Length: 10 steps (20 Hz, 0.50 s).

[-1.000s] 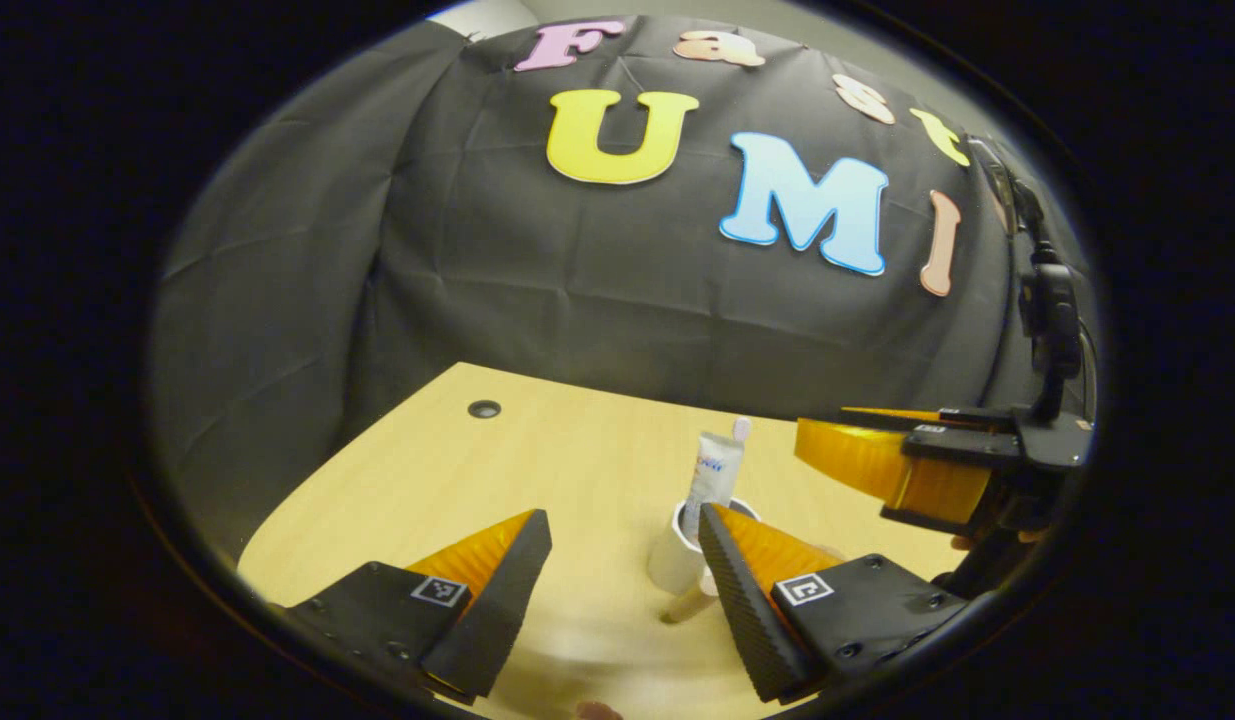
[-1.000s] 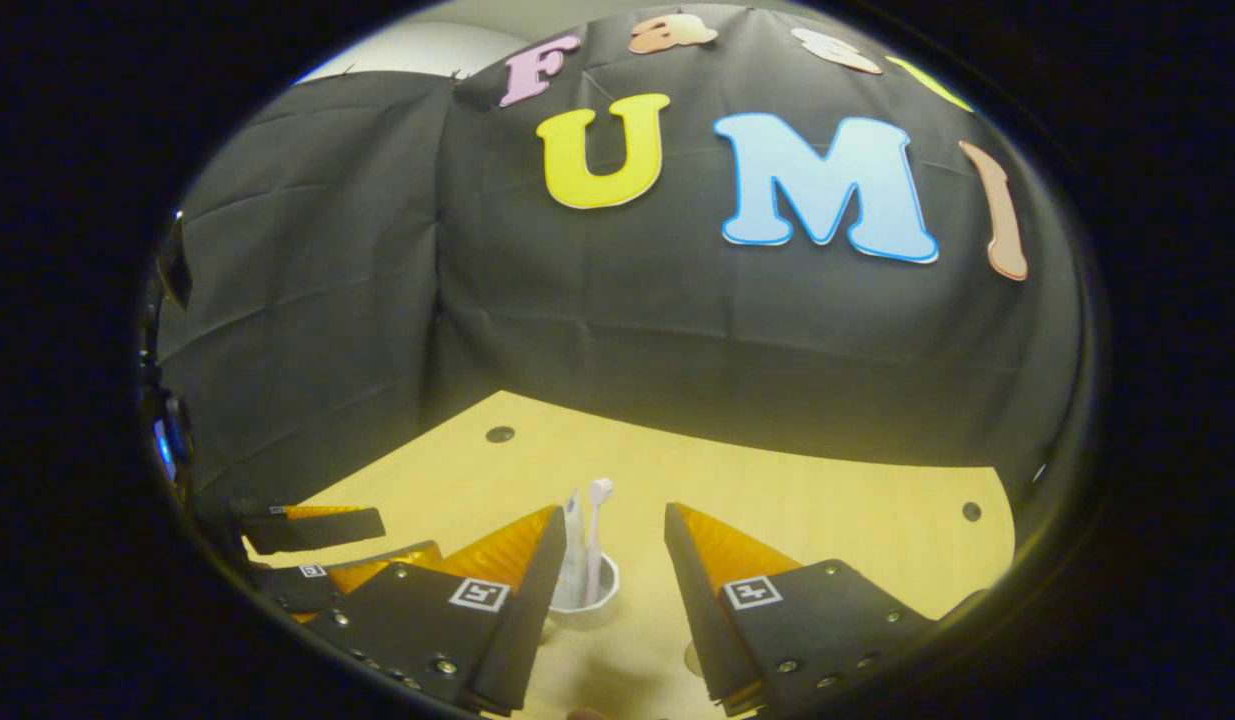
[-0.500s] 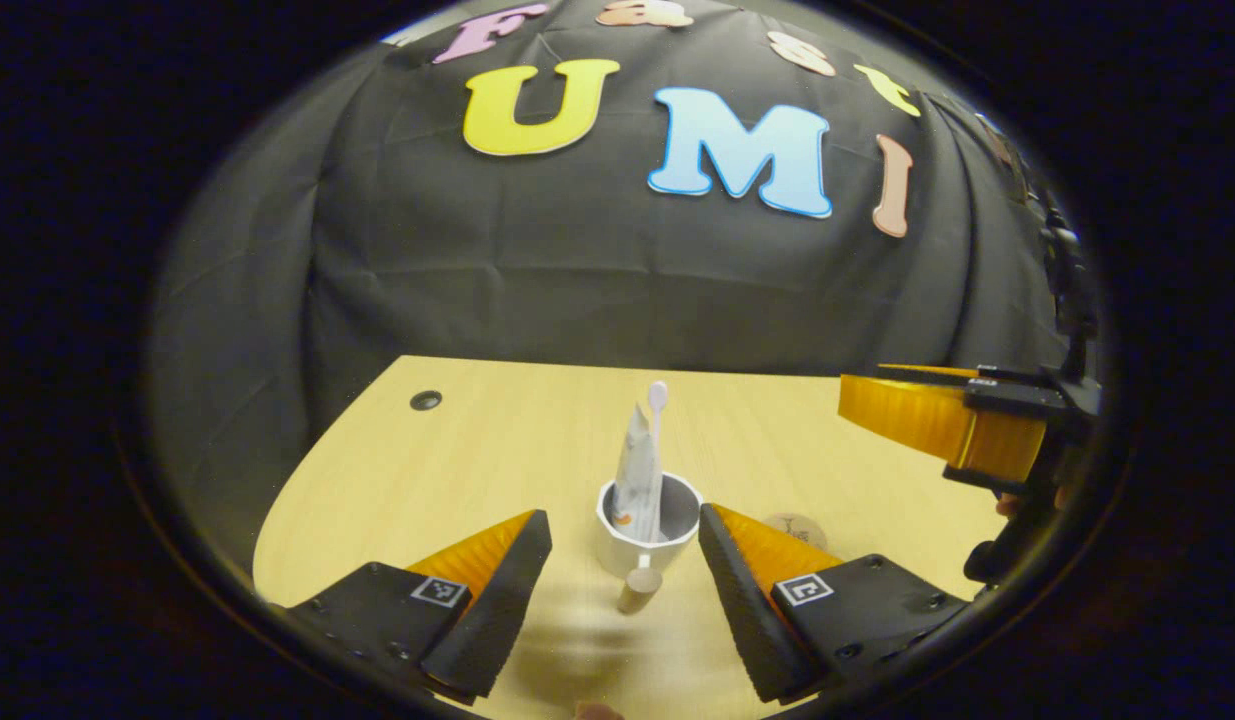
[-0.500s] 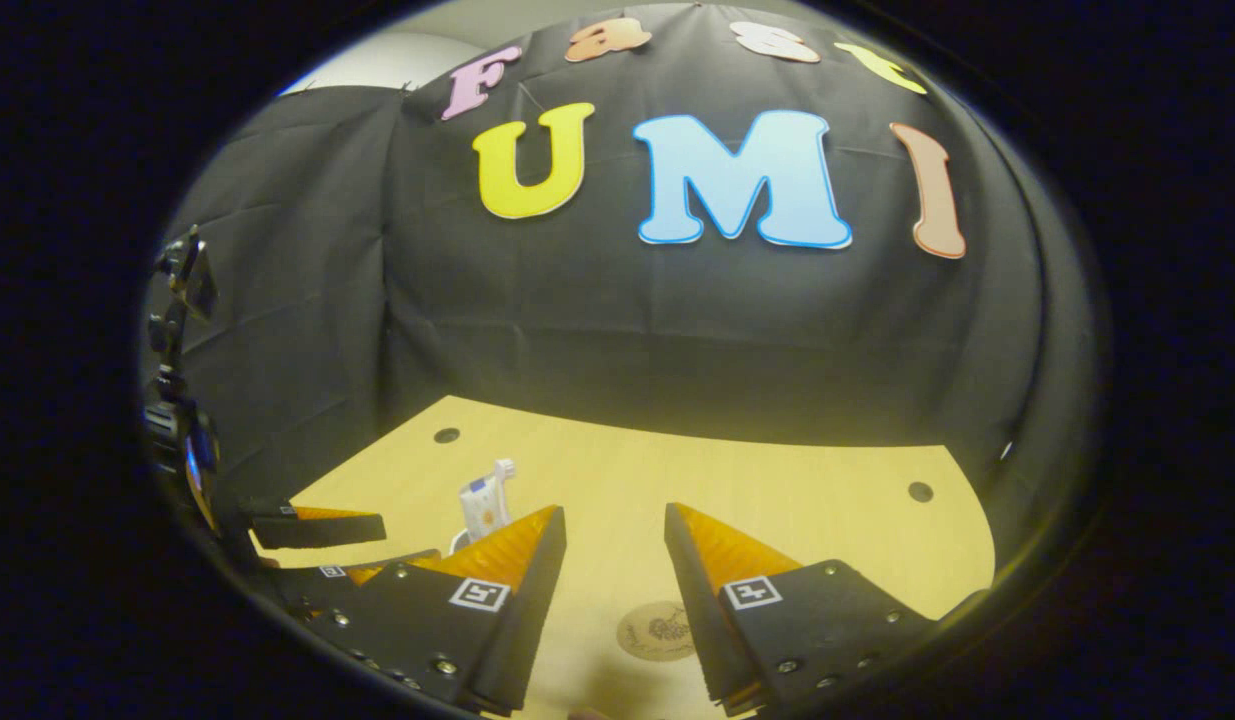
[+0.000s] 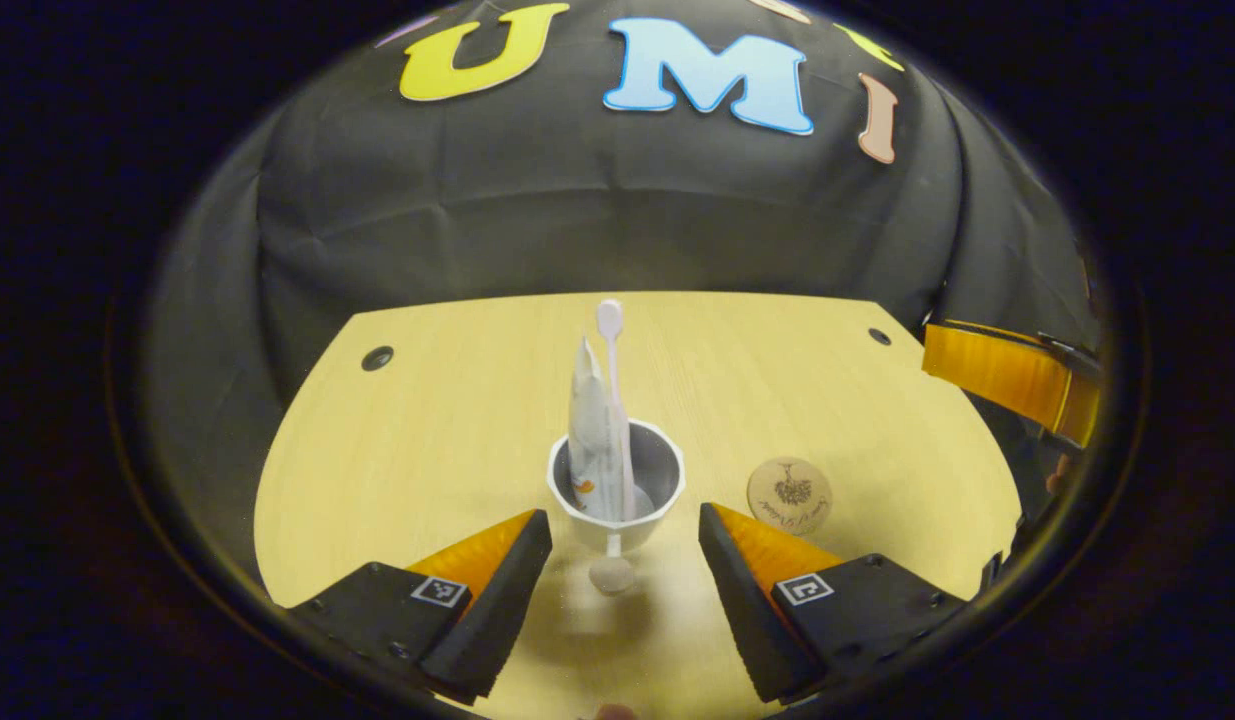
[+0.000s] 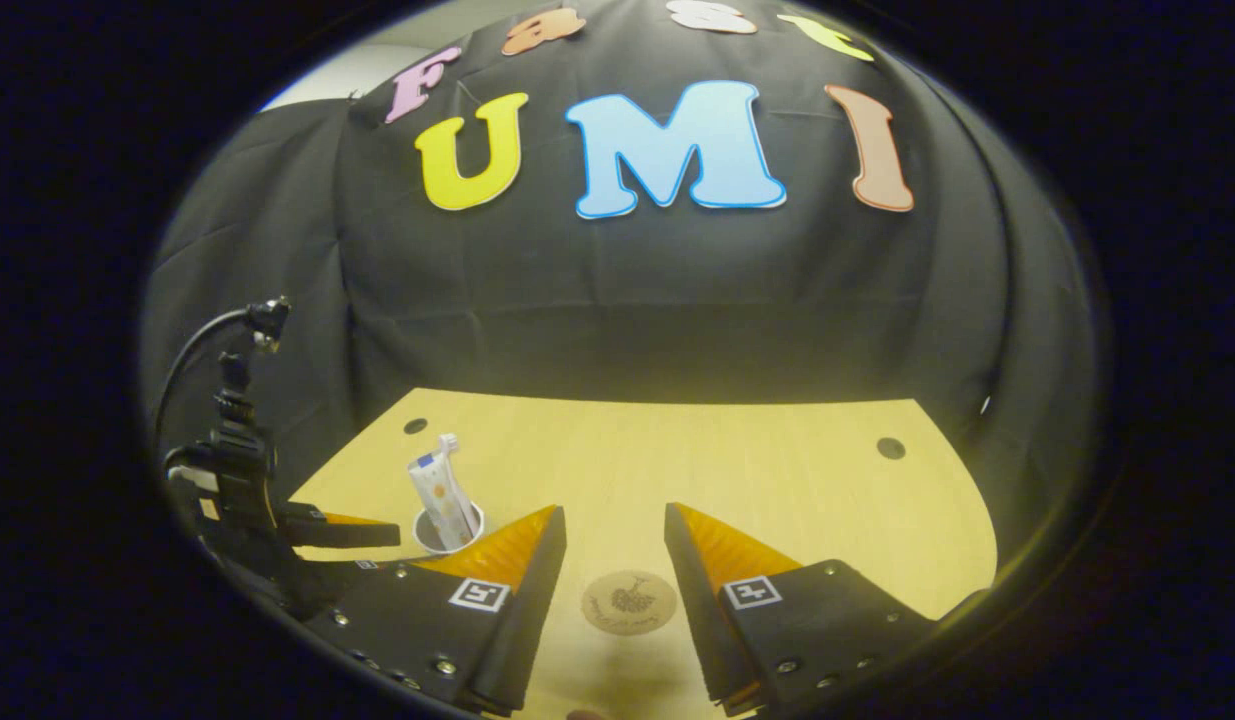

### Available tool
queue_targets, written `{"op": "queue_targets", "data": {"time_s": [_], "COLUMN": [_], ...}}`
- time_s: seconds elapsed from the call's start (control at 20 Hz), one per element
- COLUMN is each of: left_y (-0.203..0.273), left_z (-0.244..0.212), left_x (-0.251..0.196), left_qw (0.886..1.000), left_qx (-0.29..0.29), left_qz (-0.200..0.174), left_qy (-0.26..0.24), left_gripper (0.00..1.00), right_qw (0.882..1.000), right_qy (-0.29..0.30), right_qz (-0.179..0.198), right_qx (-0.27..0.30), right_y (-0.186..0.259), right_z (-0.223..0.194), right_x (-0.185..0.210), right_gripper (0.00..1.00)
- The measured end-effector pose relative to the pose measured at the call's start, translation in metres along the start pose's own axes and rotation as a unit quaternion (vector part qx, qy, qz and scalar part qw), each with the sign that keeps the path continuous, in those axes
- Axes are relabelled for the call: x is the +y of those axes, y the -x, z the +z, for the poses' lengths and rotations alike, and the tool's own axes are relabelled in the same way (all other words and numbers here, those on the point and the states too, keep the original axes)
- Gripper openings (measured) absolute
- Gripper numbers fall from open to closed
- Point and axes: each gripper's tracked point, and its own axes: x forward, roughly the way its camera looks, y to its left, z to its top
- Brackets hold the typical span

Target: Put the toothbrush and toothpaste on the desktop into the cup, then pick up the cup and place it on the coaster on the desktop.

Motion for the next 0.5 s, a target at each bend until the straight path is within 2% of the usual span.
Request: {"op": "queue_targets", "data": {"time_s": [0.05,0.25,0.35,0.4,0.5], "left_y": [-0.003,-0.016,-0.02,-0.023,-0.026], "left_z": [-0.004,-0.021,-0.024,-0.024,-0.027], "left_x": [0.0,-0.004,-0.006,-0.006,-0.004], "left_qw": [1.0,0.997,0.995,0.994,0.991], "left_qx": [0.013,0.074,0.1,0.11,0.131], "left_qz": [-0.001,-0.006,-0.011,-0.01,-0.004], "left_qy": [-0.001,-0.009,-0.002,-0.001,-0.002], "left_gripper": [0.96,0.96,1.0,0.96,0.96], "right_qw": [1.0,0.999,0.999,0.999,0.998], "right_qy": [-0.004,-0.017,-0.023,-0.024,-0.026], "right_qz": [-0.003,-0.01,-0.012,-0.013,-0.017], "right_qx": [0.005,0.026,0.036,0.041,0.052], "right_y": [-0.001,-0.005,-0.007,-0.009,-0.013], "right_z": [-0.003,-0.015,-0.022,-0.026,-0.032], "right_x": [-0.003,-0.013,-0.016,-0.019,-0.024], "right_gripper": [0.63,0.64,0.63,0.63,0.63]}}
